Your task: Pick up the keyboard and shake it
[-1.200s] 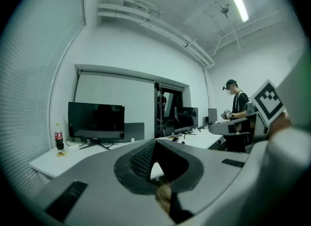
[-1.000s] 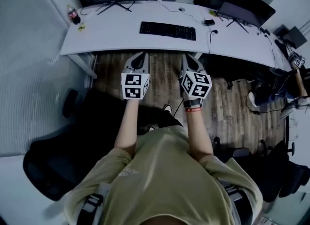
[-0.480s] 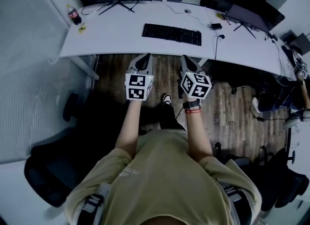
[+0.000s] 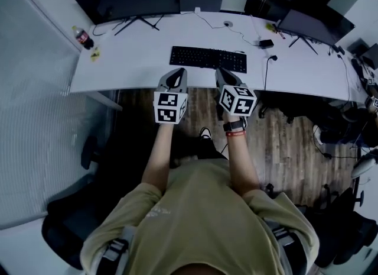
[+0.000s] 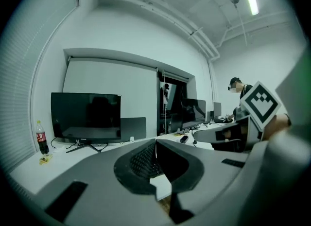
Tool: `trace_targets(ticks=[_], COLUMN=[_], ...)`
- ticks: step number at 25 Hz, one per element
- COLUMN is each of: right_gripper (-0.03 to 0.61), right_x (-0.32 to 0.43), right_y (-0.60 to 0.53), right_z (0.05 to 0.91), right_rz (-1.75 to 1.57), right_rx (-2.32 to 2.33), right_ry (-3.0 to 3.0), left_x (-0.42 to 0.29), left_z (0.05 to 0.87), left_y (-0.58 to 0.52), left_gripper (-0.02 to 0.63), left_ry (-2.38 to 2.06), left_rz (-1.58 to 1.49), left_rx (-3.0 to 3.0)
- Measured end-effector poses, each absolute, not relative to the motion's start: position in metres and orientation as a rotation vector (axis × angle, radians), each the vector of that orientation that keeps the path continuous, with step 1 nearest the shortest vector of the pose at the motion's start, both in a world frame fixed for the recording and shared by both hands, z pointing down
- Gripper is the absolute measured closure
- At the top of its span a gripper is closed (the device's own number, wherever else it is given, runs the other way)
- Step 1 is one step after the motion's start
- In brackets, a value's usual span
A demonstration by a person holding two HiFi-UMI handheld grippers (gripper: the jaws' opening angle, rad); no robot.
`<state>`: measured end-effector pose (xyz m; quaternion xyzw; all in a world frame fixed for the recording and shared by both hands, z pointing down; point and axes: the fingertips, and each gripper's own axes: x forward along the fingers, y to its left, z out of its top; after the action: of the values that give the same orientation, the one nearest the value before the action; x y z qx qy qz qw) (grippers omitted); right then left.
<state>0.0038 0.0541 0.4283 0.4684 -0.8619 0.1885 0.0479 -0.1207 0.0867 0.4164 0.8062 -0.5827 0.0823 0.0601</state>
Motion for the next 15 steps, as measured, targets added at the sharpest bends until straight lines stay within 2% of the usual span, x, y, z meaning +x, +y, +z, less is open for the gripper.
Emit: trace_targets(ticks=[15], right_gripper=[0.555], right_x=[0.039], right_y=[-0.077], right_z=[0.455], right_rz=[0.707], right_rx=[1.457], right_ry=[-2.511], left_x=[-0.084], left_z=[0.428], left_y=[-0.058], left_gripper=[0.592], left_ry=[-1.706], left_rz=[0.265], left_rx=[2.443])
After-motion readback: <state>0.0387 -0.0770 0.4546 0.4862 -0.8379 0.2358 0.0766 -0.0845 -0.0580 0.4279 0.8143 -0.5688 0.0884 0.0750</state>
